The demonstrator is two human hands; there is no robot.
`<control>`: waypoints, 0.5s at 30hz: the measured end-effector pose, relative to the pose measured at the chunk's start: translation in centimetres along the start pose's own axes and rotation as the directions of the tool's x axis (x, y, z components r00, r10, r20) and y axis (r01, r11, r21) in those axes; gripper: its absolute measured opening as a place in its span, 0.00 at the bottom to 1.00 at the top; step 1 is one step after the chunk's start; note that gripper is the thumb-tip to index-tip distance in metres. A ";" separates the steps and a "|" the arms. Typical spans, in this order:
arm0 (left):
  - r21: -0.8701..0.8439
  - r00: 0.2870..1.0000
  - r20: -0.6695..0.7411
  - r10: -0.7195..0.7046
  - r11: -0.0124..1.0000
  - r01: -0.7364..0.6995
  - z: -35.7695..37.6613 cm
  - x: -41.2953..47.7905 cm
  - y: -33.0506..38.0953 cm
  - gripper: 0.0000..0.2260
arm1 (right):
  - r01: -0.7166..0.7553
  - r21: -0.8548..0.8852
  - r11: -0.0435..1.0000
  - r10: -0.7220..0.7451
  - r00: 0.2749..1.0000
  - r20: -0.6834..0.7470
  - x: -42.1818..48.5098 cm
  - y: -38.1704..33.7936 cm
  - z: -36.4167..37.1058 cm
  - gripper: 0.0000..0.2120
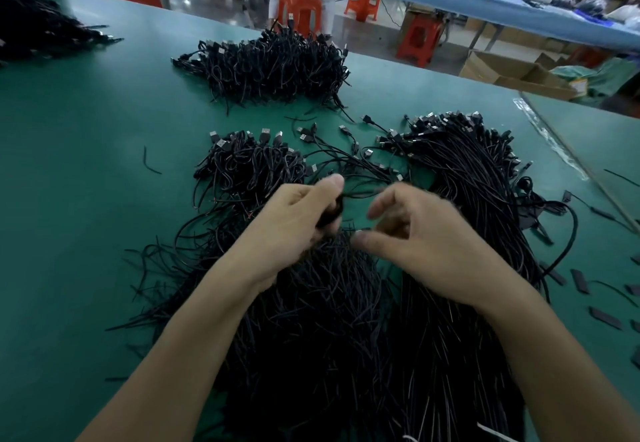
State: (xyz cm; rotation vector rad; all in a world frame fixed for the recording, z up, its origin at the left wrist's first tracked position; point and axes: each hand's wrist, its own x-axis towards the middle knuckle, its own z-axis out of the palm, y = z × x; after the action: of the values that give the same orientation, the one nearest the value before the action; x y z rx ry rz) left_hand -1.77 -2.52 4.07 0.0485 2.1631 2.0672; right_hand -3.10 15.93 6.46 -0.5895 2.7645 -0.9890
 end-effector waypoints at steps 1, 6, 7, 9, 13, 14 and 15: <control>-0.013 0.999 -0.048 0.010 1.000 -0.010 -0.2 0.1 0.0 0.25 | -0.052 -0.106 0.993 0.063 0.992 0.106 -0.2 0.5 0.0 0.12; -0.148 0.980 -0.198 0.029 0.987 -0.059 -0.2 0.6 -0.7 0.25 | -0.024 -0.226 0.974 0.130 0.874 0.468 -1.1 1.2 1.0 0.11; -0.205 0.980 -0.201 0.003 0.978 -0.045 -0.2 0.6 -0.8 0.26 | -0.021 -0.224 0.974 0.129 0.867 0.481 -1.2 1.3 1.1 0.12; -0.309 0.982 -0.185 -0.044 0.951 -0.016 -0.4 0.6 -0.9 0.28 | -0.018 -0.241 0.970 0.132 0.874 0.468 -1.2 1.4 1.2 0.12; -0.382 0.990 -0.138 -0.002 0.923 -0.051 -0.3 0.7 -1.0 0.26 | 0.013 -0.254 0.967 0.107 0.886 0.452 -1.1 1.8 1.7 0.05; -0.380 0.990 -0.139 0.007 0.923 -0.060 -0.2 0.8 -1.0 0.25 | 0.023 -0.251 0.968 0.096 0.886 0.453 -1.1 1.8 1.8 0.04; -0.381 0.989 -0.146 0.006 0.922 -0.062 -0.2 0.8 -1.0 0.25 | 0.036 -0.249 0.968 0.084 0.886 0.456 -1.0 1.8 1.8 0.03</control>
State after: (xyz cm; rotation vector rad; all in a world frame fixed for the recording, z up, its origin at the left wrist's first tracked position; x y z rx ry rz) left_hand -2.51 -2.65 3.05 -0.1100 1.7910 2.5474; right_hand -2.23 16.57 3.96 -0.7147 2.4611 -0.4136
